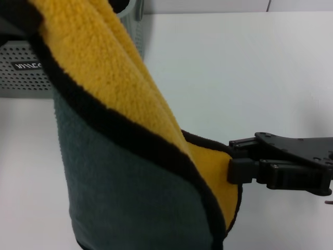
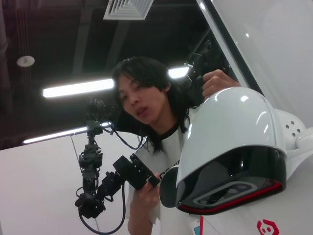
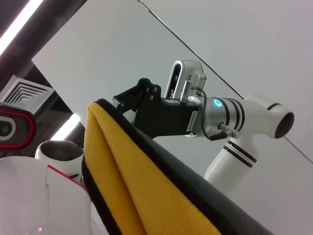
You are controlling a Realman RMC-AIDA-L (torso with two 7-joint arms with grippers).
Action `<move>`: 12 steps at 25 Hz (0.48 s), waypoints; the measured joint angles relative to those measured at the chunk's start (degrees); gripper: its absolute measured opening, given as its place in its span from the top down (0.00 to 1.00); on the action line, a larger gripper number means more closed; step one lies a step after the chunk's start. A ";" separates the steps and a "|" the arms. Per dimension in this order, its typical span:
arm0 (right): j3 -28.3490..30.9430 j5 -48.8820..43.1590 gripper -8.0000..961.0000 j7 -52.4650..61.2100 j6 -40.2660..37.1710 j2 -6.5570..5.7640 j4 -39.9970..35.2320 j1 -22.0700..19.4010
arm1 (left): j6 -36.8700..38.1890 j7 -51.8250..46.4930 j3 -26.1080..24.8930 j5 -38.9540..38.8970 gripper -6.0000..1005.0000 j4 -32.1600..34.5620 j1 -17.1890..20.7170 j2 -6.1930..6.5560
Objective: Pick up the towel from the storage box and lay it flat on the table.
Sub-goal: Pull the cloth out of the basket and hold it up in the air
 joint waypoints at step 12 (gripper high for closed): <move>-0.13 -0.12 0.80 -1.01 1.50 0.23 -0.02 -0.04 | 0.00 0.00 0.05 0.46 0.97 -0.98 0.00 -0.43</move>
